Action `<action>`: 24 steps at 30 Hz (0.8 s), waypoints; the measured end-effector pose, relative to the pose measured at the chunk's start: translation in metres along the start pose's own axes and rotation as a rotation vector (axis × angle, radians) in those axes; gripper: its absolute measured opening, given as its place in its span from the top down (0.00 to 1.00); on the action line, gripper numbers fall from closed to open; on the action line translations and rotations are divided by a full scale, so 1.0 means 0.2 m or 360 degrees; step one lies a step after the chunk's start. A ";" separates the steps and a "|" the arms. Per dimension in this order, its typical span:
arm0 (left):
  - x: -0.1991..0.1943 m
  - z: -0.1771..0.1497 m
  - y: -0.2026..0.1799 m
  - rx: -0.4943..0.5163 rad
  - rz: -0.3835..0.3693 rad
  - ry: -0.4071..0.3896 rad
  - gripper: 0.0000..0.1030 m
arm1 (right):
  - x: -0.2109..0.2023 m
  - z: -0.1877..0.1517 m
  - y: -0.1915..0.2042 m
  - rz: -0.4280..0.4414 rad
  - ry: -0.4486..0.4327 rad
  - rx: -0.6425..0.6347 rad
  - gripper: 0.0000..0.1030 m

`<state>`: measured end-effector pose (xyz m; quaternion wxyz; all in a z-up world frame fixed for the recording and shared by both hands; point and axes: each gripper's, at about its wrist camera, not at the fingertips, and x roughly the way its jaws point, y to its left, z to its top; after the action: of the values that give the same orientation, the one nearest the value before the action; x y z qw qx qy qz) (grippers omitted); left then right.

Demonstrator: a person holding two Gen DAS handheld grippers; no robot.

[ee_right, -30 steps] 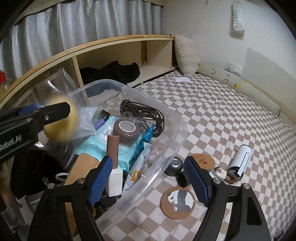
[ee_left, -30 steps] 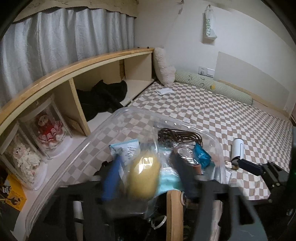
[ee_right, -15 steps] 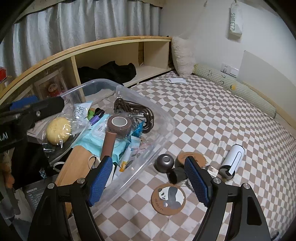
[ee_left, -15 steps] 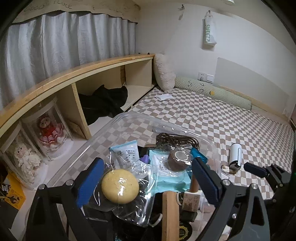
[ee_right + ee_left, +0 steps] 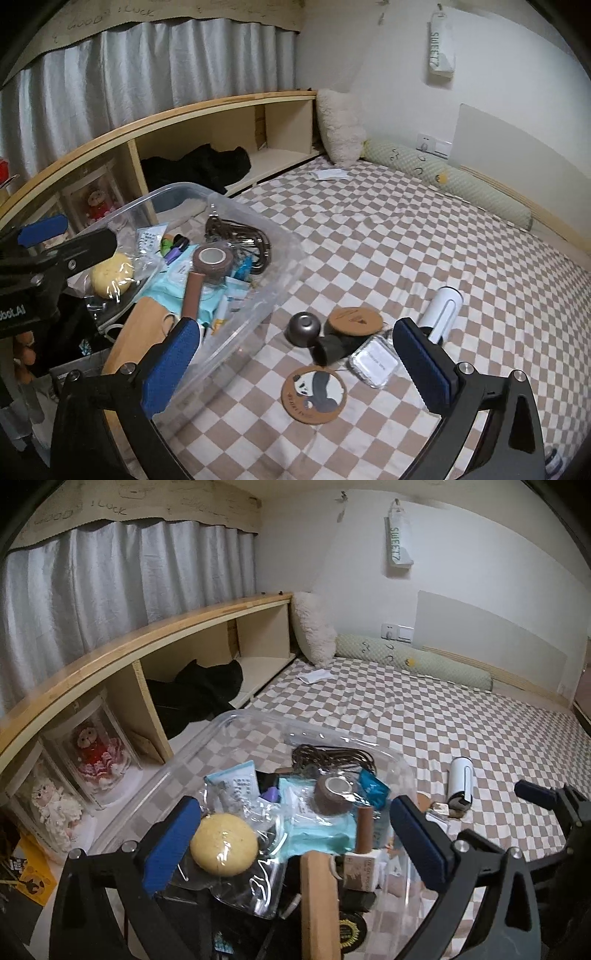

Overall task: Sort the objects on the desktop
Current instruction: 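Withdraw both open tools from the box and move them across the bed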

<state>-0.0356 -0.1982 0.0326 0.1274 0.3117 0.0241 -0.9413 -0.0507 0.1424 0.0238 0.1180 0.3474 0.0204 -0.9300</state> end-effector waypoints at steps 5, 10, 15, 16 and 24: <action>-0.03 -0.01 -0.05 0.0037 0.0002 -0.0003 0.00 | -0.05 -0.03 -0.07 -0.0017 0.0000 0.0022 0.00; -0.06 -0.01 -0.09 0.0038 -0.0031 -0.0019 0.00 | -0.13 -0.06 -0.15 -0.0039 -0.0017 0.0046 0.00; -0.11 -0.02 -0.15 0.0060 -0.0049 -0.0060 0.00 | -0.24 -0.08 -0.25 -0.0081 -0.0071 0.0064 0.00; -0.12 -0.03 -0.16 0.0062 -0.0046 -0.0076 0.00 | -0.27 -0.09 -0.28 -0.0093 -0.0089 0.0073 0.00; -0.17 -0.05 -0.27 0.0077 -0.0176 -0.0092 0.00 | -0.48 -0.18 -0.44 -0.0181 -0.0186 0.0128 0.00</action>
<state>-0.0172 -0.1369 0.0418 0.0682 0.2855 0.0148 -0.9558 0.0230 0.2529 0.0549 0.0521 0.2952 -0.0041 -0.9540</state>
